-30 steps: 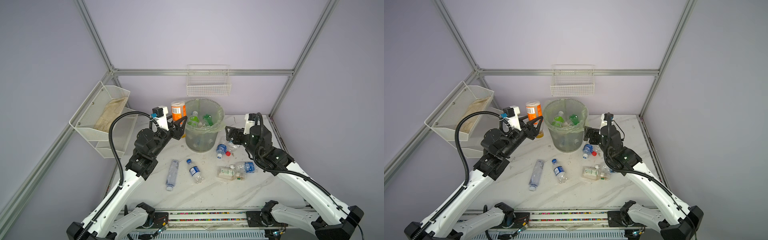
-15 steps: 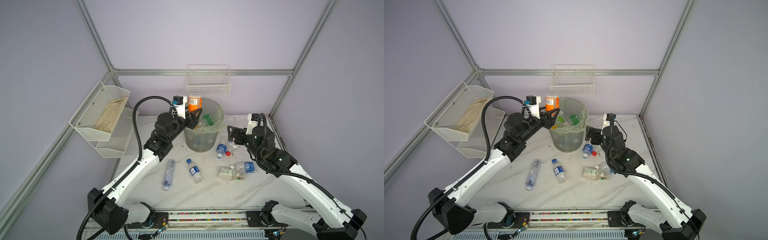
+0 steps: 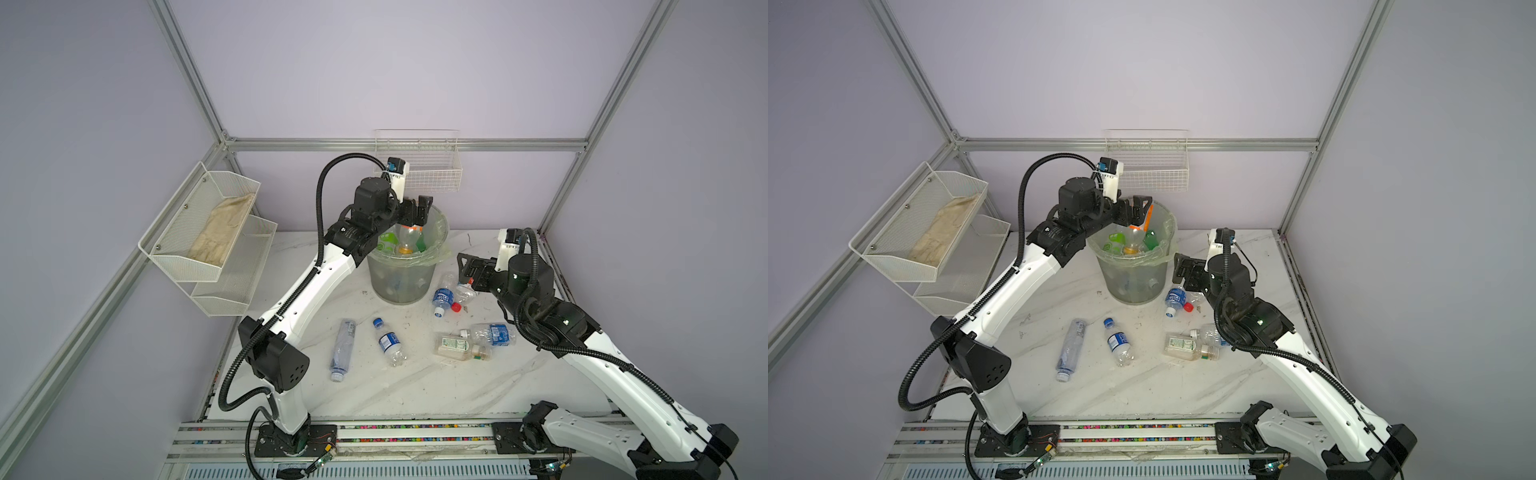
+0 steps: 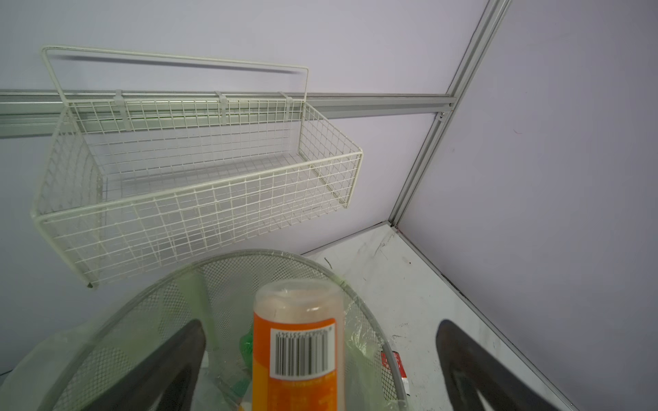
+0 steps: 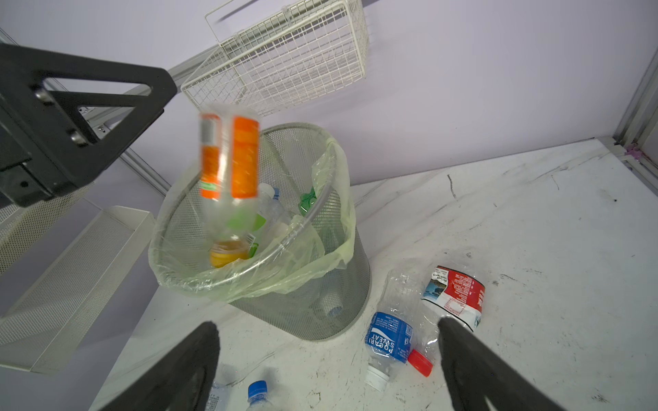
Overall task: Throw the plastic bottles in the bin
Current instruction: Throw the plastic bottle into the trash bin.
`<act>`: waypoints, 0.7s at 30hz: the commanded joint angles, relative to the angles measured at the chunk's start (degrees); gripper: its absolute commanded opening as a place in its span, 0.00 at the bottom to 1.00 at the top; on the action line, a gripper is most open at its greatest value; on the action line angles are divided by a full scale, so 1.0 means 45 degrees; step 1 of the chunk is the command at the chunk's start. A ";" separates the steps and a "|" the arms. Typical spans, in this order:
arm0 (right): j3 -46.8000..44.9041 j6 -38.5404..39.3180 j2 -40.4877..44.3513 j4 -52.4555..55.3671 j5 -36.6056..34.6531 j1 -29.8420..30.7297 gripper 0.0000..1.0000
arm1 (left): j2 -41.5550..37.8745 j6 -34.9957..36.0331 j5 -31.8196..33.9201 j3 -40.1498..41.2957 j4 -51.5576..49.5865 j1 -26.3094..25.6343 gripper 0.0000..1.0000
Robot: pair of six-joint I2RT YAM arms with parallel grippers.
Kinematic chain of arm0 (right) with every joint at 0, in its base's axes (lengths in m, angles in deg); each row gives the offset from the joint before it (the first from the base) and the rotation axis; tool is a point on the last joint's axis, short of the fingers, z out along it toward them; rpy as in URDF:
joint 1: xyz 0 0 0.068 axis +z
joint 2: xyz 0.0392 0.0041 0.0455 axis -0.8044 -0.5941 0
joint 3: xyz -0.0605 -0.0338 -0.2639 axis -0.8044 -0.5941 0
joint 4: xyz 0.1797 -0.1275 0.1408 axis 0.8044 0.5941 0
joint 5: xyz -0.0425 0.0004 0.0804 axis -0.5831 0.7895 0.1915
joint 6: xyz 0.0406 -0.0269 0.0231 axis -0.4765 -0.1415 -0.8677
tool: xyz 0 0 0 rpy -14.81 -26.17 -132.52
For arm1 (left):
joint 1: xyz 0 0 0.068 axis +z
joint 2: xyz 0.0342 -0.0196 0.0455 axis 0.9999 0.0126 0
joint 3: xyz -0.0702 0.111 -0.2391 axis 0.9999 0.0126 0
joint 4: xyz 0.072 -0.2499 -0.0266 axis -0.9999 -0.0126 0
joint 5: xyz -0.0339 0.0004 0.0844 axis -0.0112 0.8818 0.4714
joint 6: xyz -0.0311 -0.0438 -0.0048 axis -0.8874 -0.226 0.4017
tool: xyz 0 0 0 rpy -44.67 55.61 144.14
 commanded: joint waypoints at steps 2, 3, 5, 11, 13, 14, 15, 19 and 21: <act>-0.0128 0.0121 0.0191 0.0170 -0.0339 -0.0092 0.97 | -0.2720 0.1038 0.0976 0.0878 0.0717 -0.0955 1.00; -0.0125 0.0119 0.0171 0.0149 -0.0321 -0.0087 0.97 | -0.3219 0.0979 0.0946 0.1424 0.1264 -0.0988 1.00; -0.0126 0.0120 0.0040 0.0131 -0.0306 -0.0087 0.97 | -0.4211 0.0854 0.1016 0.2454 0.2047 -0.1018 1.00; -0.0135 0.0110 -0.0189 0.0108 -0.0182 -0.0091 0.97 | -0.6448 0.0858 0.0960 0.4408 0.3013 -0.1049 1.00; -0.0152 0.0111 -0.0222 0.0108 -0.0130 -0.0087 0.97 | -0.6988 0.0858 0.1070 0.4949 0.3166 -0.1091 1.00; -0.0183 0.0111 -0.0243 0.0113 -0.0080 -0.0092 0.97 | -0.7255 0.0842 0.1150 0.5252 0.3250 -0.1095 1.00; -0.0200 0.0100 -0.0271 0.0128 -0.0031 -0.0089 0.97 | -0.7526 0.0838 0.1222 0.5525 0.3280 -0.1087 1.00; -0.0401 0.0170 -0.0480 0.0166 0.0422 -0.0087 0.97 | -0.8637 0.0760 0.1663 0.6837 0.3513 -0.1085 1.00; -0.0519 0.0275 -0.0655 0.0201 0.0793 -0.0087 0.97 | -0.9130 0.0711 0.1915 0.7429 0.3581 -0.1093 1.00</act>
